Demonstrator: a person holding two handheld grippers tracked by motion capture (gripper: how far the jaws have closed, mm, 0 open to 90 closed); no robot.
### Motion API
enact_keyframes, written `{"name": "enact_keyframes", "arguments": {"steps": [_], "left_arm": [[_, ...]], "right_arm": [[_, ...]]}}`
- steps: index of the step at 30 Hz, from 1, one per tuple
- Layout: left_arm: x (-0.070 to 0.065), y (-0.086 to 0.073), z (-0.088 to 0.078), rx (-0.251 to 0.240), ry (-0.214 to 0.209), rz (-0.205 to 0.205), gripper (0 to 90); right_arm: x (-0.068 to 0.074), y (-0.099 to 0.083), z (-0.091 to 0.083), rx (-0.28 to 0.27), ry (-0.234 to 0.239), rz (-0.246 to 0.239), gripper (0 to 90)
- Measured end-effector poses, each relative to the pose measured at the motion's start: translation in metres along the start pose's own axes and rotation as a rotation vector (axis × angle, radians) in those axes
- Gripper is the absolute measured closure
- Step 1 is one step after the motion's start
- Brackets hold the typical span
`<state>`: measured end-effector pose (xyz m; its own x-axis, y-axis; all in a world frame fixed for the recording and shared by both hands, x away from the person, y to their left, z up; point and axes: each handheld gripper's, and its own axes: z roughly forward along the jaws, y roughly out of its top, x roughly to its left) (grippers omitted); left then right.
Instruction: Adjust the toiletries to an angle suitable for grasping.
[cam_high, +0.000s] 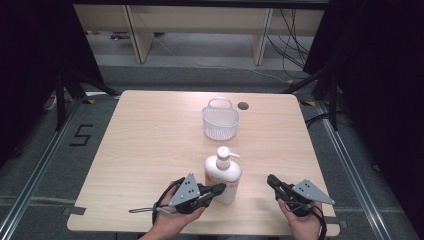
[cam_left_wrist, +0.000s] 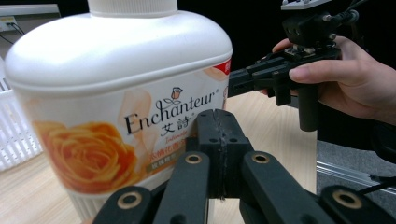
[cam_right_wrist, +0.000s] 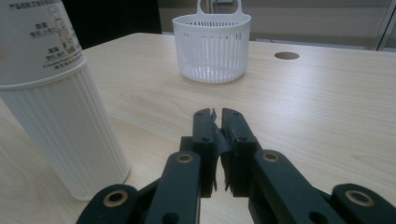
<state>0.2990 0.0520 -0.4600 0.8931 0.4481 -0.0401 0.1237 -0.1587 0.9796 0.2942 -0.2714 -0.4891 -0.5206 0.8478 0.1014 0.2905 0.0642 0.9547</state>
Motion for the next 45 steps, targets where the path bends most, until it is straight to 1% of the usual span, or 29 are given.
{"name": "enact_keyframes", "arguments": {"steps": [1,2,4,5,8,9,10,13,15,18,19,20,21,24,25,26,28,29,30,31,33,36,39,40,41,42,43,44,45], "left_arm": [[0.0,0.001,0.001,0.006,0.002,0.004,89.9],[0.0,0.001,0.002,0.005,0.003,0.005,89.9],[0.0,0.001,0.005,0.007,0.006,0.007,89.9],[0.0,0.001,0.005,0.008,0.007,0.007,89.9],[0.0,0.002,0.007,0.008,0.01,0.009,89.9],[0.0,0.002,0.009,0.011,0.013,0.018,89.9],[0.0,0.002,0.01,-0.004,0.008,0.016,89.9],[0.001,0.002,0.011,0.01,0.016,0.02,89.9],[0.001,0.002,0.012,0.003,0.016,0.015,89.8],[0.0,0.001,0.013,0.006,0.022,0.012,89.8],[0.0,0.0,0.015,-0.003,0.018,0.012,89.8],[0.0,0.001,0.014,0.009,0.024,0.014,89.8],[0.001,0.0,0.014,0.009,0.025,0.016,89.8],[0.0,0.0,0.015,0.008,0.027,0.012,89.8],[0.0,0.0,0.016,0.006,0.027,0.007,89.8],[0.0,0.0,0.016,0.005,0.027,0.008,89.8],[0.0,0.0,0.016,0.006,0.028,0.007,89.8],[0.0,0.0,0.016,0.006,0.028,0.005,89.8],[0.0,0.0,0.015,0.006,0.029,0.006,89.8],[0.0,0.0,0.015,0.001,0.029,0.0,89.7],[0.0,0.0,0.015,-0.001,0.027,0.001,89.7],[-0.001,0.001,0.012,-0.001,0.022,-0.001,89.5],[-0.002,0.001,0.008,0.001,0.019,0.001,87.3],[-0.003,0.001,0.003,0.004,0.021,0.005,86.3],[-0.003,0.0,0.0,-0.005,0.014,0.0,85.5],[-0.003,0.0,0.0,-0.005,0.014,0.0,84.3],[-0.003,0.0,-0.006,-0.001,0.015,0.004,82.9],[-0.003,0.0,-0.006,-0.001,0.015,0.004,81.7],[-0.004,0.0,-0.01,-0.006,0.014,0.005,80.0]], "right_arm": [[-0.002,0.0,0.0,-0.002,-0.004,-0.027,84.7],[-0.003,0.001,0.0,-0.006,-0.006,-0.032,84.6],[-0.003,0.0,0.0,-0.008,-0.007,-0.029,84.5],[-0.002,0.0,-0.001,0.007,-0.002,-0.011,84.3],[-0.003,0.0,-0.001,0.006,-0.017,-0.027,84.2],[-0.002,-0.001,-0.001,0.014,-0.008,0.002,83.9],[-0.002,-0.001,-0.001,0.013,-0.011,-0.002,83.8],[-0.003,-0.001,0.0,0.005,-0.021,-0.017,83.2],[-0.004,-0.001,0.001,-0.003,-0.019,-0.024,82.8],[-0.004,-0.001,0.0,0.012,-0.021,-0.028,82.5],[-0.004,-0.002,0.0,0.016,-0.015,-0.026,82.5],[-0.004,-0.002,0.001,0.01,-0.011,-0.022,82.4],[-0.004,-0.001,0.0,0.022,-0.019,-0.018,82.3],[-0.004,-0.002,0.001,0.01,-0.019,-0.016,82.0],[-0.002,-0.002,0.0,0.022,-0.013,0.011,82.0],[-0.001,-0.002,0.0,0.031,-0.013,0.019,81.9],[-0.004,-0.002,0.0,0.013,-0.022,-0.022,81.6],[-0.003,-0.002,0.0,0.032,-0.011,0.009,81.5],[0.0,-0.003,-0.001,0.042,-0.02,0.041,81.2],[-0.001,-0.003,-0.001,0.037,-0.018,0.027,81.1],[-0.004,-0.003,0.0,0.032,-0.013,-0.003,80.7],[-0.004,-0.003,-0.001,0.046,-0.023,0.01,78.6],[-0.006,-0.004,0.0,0.024,-0.029,-0.011,75.8],[-0.005,-0.005,-0.001,0.041,-0.018,0.03,73.7],[-0.007,-0.006,0.0,0.014,-0.027,0.006,72.6],[-0.007,-0.006,0.0,0.014,-0.027,0.006,72.6],[-0.007,-0.007,0.0,0.005,-0.036,0.007,69.2],[-0.006,-0.007,0.0,0.017,-0.027,0.025,67.6],[-0.005,-0.008,0.0,0.023,-0.038,0.035,65.9]]}}
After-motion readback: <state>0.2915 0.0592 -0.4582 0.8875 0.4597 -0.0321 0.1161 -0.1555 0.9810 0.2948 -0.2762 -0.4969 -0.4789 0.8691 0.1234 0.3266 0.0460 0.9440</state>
